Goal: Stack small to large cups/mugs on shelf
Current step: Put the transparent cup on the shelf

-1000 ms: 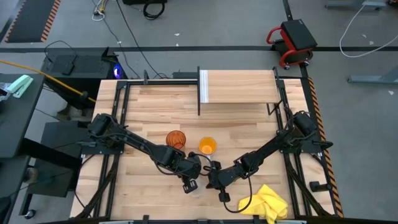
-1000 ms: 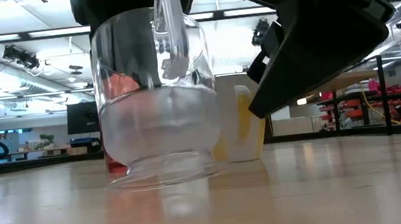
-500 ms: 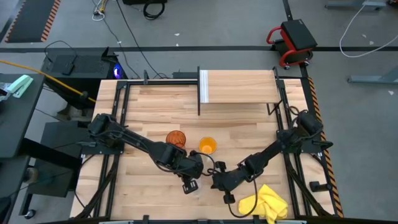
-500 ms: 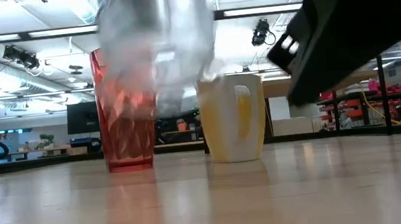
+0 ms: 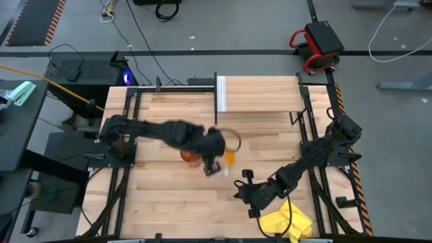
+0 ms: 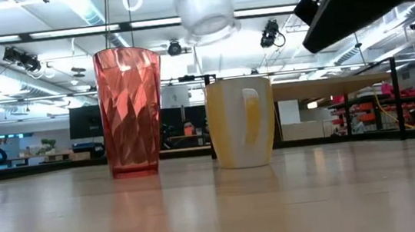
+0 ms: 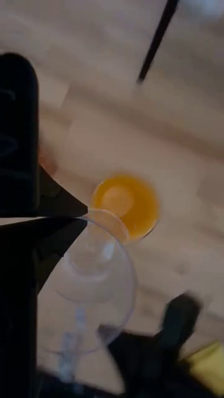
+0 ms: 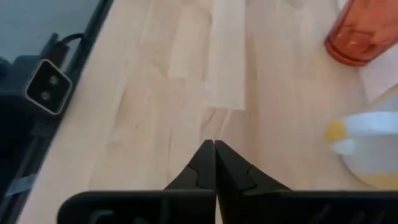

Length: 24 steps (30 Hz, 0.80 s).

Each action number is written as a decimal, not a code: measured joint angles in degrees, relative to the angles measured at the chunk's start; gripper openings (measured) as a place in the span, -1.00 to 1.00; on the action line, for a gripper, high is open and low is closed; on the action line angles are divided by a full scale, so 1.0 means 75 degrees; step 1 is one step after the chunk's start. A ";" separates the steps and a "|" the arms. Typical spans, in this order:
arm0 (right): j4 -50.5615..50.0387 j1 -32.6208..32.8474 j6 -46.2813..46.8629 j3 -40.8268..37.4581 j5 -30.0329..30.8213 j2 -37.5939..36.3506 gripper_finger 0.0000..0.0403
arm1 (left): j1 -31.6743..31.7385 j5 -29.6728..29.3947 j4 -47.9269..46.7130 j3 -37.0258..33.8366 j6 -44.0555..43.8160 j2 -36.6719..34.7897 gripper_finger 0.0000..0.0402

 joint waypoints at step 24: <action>-0.0056 -0.0598 -0.0086 0.0000 0.0124 -0.0013 -0.99 | 0.3263 0.0164 0.0743 0.1410 0.4364 0.0156 -0.98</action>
